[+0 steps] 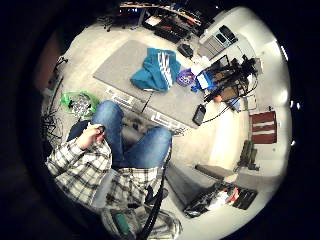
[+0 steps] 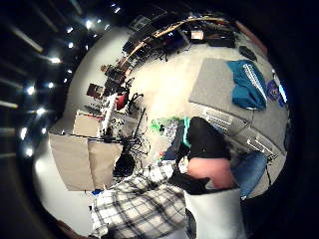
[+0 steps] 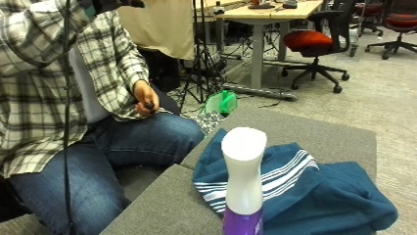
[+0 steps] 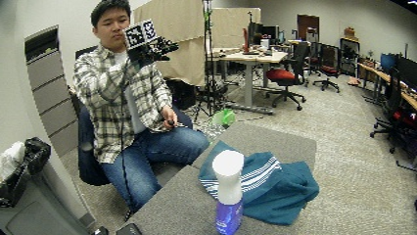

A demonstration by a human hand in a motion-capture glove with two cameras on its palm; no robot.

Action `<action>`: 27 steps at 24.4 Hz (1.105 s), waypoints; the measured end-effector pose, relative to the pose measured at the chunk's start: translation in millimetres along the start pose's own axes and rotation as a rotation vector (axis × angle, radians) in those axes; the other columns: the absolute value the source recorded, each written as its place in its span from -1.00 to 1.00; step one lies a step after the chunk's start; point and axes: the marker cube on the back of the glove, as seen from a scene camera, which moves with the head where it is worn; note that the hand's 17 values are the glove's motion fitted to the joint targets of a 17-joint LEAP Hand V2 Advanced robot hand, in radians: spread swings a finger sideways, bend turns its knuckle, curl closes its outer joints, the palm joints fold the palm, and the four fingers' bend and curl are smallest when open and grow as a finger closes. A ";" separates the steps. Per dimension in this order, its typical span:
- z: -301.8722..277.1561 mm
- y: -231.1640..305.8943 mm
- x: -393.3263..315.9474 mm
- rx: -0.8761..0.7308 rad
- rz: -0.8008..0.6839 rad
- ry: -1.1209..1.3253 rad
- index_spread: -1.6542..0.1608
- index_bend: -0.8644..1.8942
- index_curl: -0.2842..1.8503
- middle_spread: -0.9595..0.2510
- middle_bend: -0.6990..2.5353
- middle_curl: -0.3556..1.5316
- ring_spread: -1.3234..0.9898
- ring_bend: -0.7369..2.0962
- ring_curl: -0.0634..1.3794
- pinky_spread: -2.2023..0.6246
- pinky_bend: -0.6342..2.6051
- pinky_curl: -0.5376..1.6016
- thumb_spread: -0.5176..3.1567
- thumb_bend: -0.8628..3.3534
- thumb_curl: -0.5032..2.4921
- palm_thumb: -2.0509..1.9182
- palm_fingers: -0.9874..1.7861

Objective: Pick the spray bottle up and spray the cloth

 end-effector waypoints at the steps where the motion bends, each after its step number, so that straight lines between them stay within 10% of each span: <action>1: -0.2 -0.5 1.0 -0.001 -0.001 0.000 0.64 -0.21 -0.68 0.57 -0.46 -0.59 0.22 -0.32 -0.87 0.62 -0.40 -0.45 -0.49 -0.47 -0.60 0.23 -0.14; 27: 18.7 -29.6 48.3 -0.009 0.031 0.019 0.44 -0.24 -0.49 0.56 -0.46 -0.44 0.32 -0.30 -0.70 0.71 -0.35 -0.35 -0.13 -0.51 -0.45 0.30 -0.20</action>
